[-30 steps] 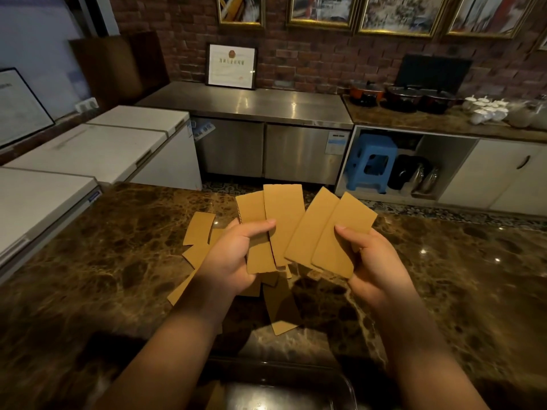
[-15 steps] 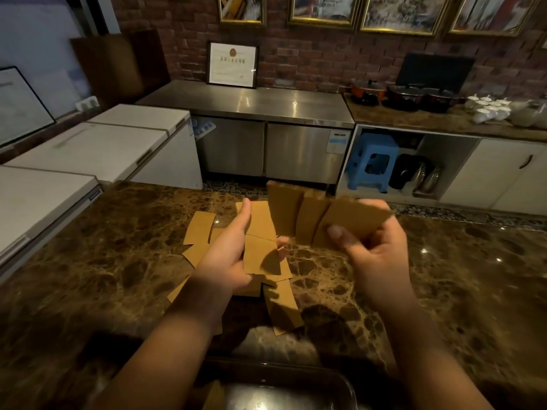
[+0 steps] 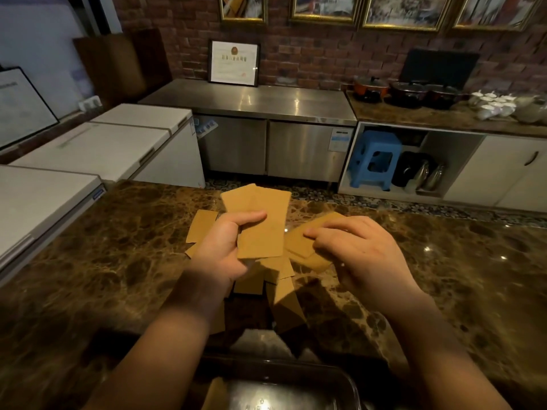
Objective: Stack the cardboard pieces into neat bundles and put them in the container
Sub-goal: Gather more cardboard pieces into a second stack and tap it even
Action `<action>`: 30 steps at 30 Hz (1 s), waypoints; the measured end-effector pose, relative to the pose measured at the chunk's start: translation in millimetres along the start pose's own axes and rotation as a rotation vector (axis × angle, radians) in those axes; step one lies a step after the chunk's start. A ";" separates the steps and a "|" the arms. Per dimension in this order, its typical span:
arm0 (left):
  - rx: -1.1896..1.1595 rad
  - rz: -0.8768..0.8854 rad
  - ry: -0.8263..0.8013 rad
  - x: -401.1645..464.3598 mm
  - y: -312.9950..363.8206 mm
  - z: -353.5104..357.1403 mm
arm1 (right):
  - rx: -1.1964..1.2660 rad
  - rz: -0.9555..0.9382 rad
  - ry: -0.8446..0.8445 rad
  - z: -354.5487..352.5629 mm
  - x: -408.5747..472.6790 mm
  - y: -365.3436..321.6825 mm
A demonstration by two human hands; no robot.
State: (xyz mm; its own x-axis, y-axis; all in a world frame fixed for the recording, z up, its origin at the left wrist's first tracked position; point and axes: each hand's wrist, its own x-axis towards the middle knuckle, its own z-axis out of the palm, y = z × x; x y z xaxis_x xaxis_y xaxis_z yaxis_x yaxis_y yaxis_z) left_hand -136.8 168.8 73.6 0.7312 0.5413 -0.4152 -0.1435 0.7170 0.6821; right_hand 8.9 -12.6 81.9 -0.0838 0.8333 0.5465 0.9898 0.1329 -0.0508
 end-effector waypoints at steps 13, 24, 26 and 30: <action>0.006 0.245 0.136 5.4 -14.4 17.9 | 1.490 1.166 0.363 46.0 0.6 -52.9; 0.022 0.129 0.131 0.4 -14.6 3.3 | 1.276 1.247 0.265 25.4 8.9 -9.4; 0.006 0.008 0.057 -0.4 -6.4 -1.2 | 1.209 1.155 0.110 7.0 9.5 7.1; 0.097 -0.125 -0.117 4.9 -3.0 -8.9 | 1.075 0.936 -0.189 -28.9 20.4 36.9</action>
State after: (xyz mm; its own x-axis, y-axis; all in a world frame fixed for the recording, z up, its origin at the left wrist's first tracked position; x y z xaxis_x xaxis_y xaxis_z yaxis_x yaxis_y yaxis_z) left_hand -138.7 173.2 64.2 0.8128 0.3918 -0.4311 0.0140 0.7267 0.6868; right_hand 47.0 -6.2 115.3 0.4392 0.8853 -0.1532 0.1299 -0.2313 -0.9642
